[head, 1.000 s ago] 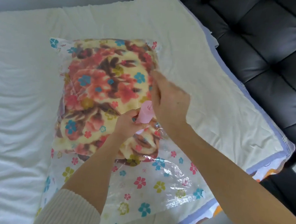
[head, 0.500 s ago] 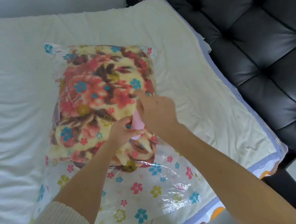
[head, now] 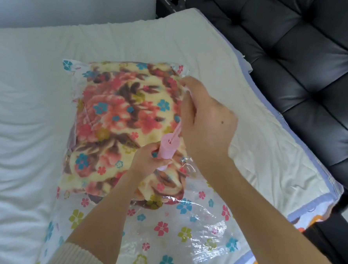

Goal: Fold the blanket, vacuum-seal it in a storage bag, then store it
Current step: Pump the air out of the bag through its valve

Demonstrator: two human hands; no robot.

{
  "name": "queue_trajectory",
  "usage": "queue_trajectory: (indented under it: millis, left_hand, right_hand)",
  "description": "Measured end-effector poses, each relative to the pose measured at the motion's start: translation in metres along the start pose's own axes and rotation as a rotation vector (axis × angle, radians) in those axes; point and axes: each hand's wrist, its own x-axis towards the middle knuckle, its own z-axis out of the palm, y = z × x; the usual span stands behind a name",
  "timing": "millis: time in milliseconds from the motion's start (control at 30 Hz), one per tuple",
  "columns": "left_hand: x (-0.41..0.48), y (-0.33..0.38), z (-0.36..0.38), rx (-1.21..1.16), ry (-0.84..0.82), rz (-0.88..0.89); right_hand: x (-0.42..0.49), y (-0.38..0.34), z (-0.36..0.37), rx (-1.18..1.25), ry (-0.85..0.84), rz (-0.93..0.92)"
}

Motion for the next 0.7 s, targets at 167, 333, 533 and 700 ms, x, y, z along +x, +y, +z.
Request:
queue_trajectory:
  millis: [167, 333, 533, 700]
  left_hand:
    - [0.0, -0.006, 0.007, 0.011, 0.004, 0.006]
    - [0.006, -0.01, 0.003, 0.013, -0.006, 0.023]
    - [0.002, -0.009, 0.007, 0.004, 0.01, 0.015]
    - [0.003, -0.008, 0.002, -0.005, -0.02, 0.026]
  right_hand:
    - [-0.039, 0.013, 0.034, -0.177, -0.38, -0.083]
    - [0.009, 0.0, -0.006, 0.001, 0.03, -0.031]
    - [-0.022, 0.016, 0.03, -0.194, -0.253, -0.16]
    - [0.012, 0.001, -0.007, -0.019, 0.002, -0.026]
